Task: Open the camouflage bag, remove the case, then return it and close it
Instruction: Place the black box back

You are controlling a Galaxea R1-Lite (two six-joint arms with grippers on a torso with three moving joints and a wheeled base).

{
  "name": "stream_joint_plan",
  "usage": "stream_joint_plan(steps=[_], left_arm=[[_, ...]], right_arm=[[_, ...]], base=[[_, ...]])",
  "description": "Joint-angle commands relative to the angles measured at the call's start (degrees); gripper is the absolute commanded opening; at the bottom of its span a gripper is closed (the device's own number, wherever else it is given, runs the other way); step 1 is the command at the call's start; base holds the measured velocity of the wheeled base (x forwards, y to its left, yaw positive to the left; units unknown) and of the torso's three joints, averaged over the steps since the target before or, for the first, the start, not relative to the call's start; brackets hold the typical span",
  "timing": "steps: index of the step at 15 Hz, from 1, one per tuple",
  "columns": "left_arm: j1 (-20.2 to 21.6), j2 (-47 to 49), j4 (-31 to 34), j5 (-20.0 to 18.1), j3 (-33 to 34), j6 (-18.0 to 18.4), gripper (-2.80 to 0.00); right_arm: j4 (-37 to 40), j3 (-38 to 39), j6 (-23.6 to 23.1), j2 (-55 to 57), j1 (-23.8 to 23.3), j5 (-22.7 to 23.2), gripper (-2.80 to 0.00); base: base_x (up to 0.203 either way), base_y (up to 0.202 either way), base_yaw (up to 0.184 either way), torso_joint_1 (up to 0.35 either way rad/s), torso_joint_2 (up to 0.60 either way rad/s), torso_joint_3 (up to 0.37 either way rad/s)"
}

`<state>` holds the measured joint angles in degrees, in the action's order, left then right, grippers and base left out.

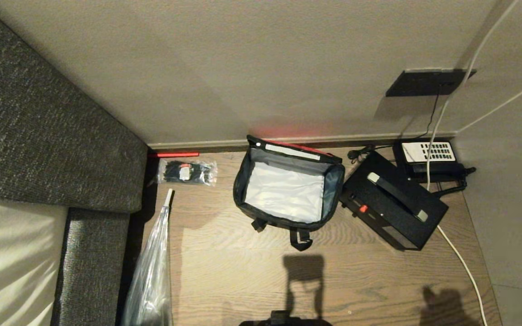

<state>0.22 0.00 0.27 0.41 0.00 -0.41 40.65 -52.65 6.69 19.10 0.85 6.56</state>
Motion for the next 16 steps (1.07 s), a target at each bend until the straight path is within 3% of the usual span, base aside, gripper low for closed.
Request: stream_joint_plan(steps=[1, 2, 5, 9, 10, 12, 13, 16], left_arm=[[0.0, 0.0, 0.0, 0.0, 0.2, 0.0, -2.80], [0.0, 0.0, 0.0, 0.0, 0.2, 0.0, -2.80], [0.0, 0.0, 0.0, 0.0, 0.2, 0.0, -2.80], [0.0, 0.0, 0.0, 0.0, 0.2, 0.0, -2.80], [0.0, 0.0, 0.0, 0.0, 0.2, 0.0, -2.80], [0.0, 0.0, 0.0, 0.0, 0.2, 0.0, -2.80], [0.0, 0.0, 0.0, 0.0, 0.2, 0.0, -2.80], [0.0, 0.0, 0.0, 0.0, 0.2, 0.0, -2.80]], right_arm=[[0.7, -6.8, 0.2, 28.9, 0.3, -1.1, -2.80], [-0.1, -8.9, 0.5, 38.1, 0.4, -1.4, 0.00], [-7.7, -12.7, 1.0, 59.7, 0.6, -2.3, 0.00], [-29.9, -13.7, -0.9, 82.3, 0.8, -6.2, 0.00], [-37.1, -13.5, -4.8, 86.1, 0.9, -10.5, 0.00], [-47.5, -9.9, -21.3, 90.4, 1.0, -29.8, 0.00], [-53.5, -7.3, -28.1, 91.9, 1.4, -37.2, 0.00], [-69.9, -3.0, -34.8, 94.6, 8.3, -43.2, 0.00]], base=[[0.000, 0.000, 0.000, 0.000, 0.00, 0.000], [0.000, 0.000, 0.000, 0.000, 0.00, 0.000], [0.000, 0.000, 0.000, 0.000, 0.00, 0.000], [0.000, 0.000, 0.000, 0.000, 0.00, 0.000], [0.000, 0.000, 0.000, 0.000, 0.00, 0.000], [0.000, 0.000, 0.000, 0.000, 0.00, 0.000], [0.000, 0.000, 0.000, 0.000, 0.00, 0.000], [0.000, 0.000, 0.000, 0.000, 0.00, 0.000]])
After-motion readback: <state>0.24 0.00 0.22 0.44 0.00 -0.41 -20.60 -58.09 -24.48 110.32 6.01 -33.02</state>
